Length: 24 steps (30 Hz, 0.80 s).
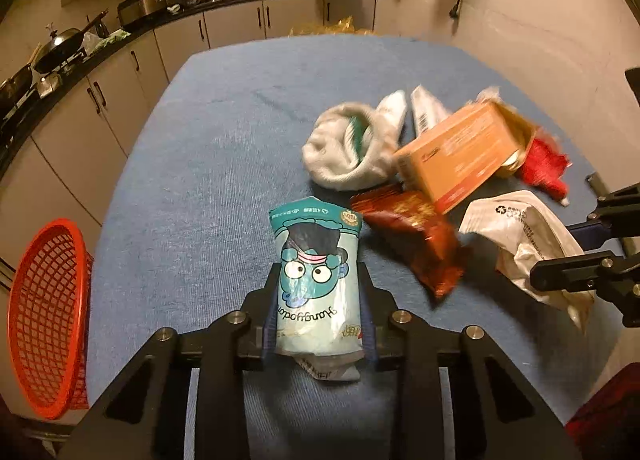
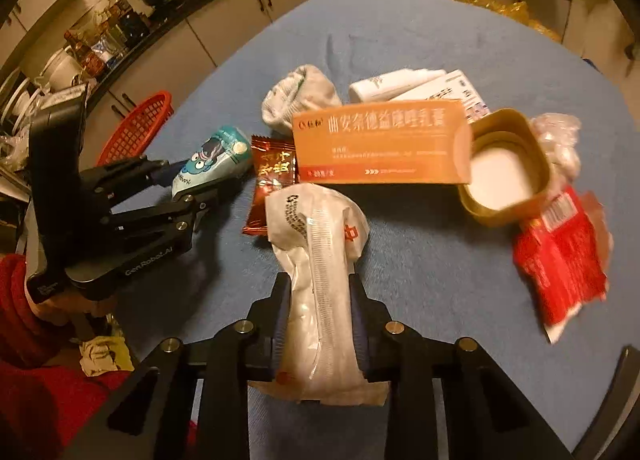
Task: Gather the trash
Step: 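Grasp the blue-and-white wipes pack with the left tool while the right tool grasps the white plastic bag, then carry the wipes pack and white bag over the orange basket with both tools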
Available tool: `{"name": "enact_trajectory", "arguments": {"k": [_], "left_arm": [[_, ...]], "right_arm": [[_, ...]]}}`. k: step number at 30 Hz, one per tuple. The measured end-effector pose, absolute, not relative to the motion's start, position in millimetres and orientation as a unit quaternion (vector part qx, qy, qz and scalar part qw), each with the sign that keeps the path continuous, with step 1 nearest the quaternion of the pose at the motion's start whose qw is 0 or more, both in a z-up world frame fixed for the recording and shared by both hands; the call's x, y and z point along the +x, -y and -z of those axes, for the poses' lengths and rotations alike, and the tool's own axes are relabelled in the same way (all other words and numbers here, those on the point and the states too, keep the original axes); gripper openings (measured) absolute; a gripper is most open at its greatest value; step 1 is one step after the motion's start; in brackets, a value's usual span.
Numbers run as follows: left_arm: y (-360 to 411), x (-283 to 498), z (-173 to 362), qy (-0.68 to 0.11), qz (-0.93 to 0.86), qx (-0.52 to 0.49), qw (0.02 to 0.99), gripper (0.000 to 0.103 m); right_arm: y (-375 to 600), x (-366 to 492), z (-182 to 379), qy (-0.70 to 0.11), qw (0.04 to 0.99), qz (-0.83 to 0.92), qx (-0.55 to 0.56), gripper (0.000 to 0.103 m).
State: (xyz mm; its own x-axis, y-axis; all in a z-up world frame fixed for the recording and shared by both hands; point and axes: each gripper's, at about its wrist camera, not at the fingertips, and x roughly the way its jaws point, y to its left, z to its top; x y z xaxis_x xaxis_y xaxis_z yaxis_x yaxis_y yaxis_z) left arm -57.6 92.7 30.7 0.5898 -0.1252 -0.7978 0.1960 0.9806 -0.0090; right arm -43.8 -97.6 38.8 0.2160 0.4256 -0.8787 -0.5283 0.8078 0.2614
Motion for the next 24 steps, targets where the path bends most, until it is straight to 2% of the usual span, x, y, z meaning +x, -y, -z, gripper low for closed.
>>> {"name": "enact_trajectory", "arguments": {"k": [6,16,24], "left_arm": [[-88.7,-66.7,-61.7,-0.408,0.108,0.028,0.906,0.032],[-78.7,-78.4,-111.7,-0.341,0.122,0.065,0.930,0.032],[-86.0,-88.1,-118.5,-0.337,0.129,0.072,0.930,0.033]], "right_arm": [[109.0,-54.7,-65.2,-0.515,0.808,-0.286,-0.014,0.030],[124.2,-78.5,-107.4,-0.450,0.861,-0.237,-0.012,0.029],[122.2,-94.4,-119.7,-0.432,0.876,-0.216,-0.003,0.030]]}}
